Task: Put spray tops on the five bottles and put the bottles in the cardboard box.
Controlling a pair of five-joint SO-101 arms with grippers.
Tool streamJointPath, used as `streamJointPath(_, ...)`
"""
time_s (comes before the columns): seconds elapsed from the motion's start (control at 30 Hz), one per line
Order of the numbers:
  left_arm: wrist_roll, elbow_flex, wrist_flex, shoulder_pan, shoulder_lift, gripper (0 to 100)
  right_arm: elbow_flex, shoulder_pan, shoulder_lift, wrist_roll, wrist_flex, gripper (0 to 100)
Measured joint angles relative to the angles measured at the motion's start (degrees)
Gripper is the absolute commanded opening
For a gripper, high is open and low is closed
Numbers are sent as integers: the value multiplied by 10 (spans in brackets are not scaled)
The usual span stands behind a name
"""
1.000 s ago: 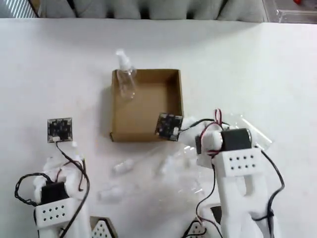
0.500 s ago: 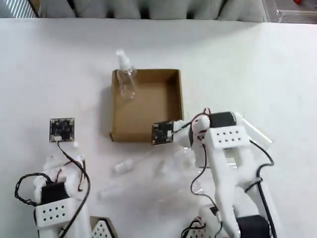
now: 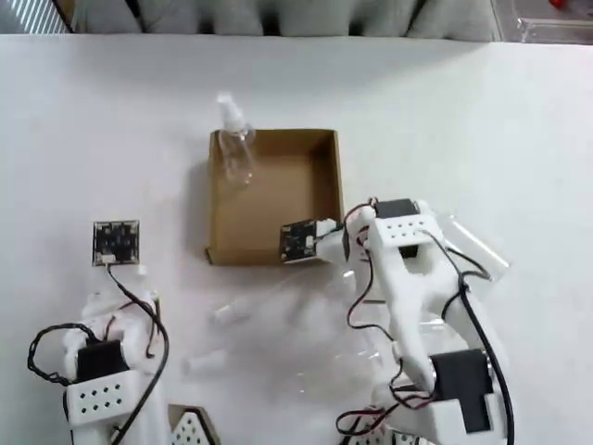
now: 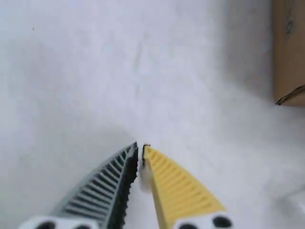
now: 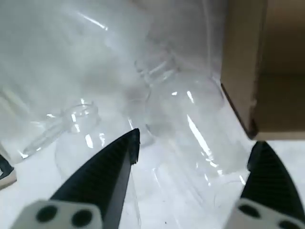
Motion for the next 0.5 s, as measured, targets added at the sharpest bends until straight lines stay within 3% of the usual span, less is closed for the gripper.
streamJointPath(0.2,0,0,0,0,0,23,-5,1,8,0,-10,5)
streamJointPath(0.3,0,0,0,0,0,23,-6,3,4,0,-10,43)
streamJointPath(0.5,0,0,0,0,0,23,-5,1,-62,0,-4,19)
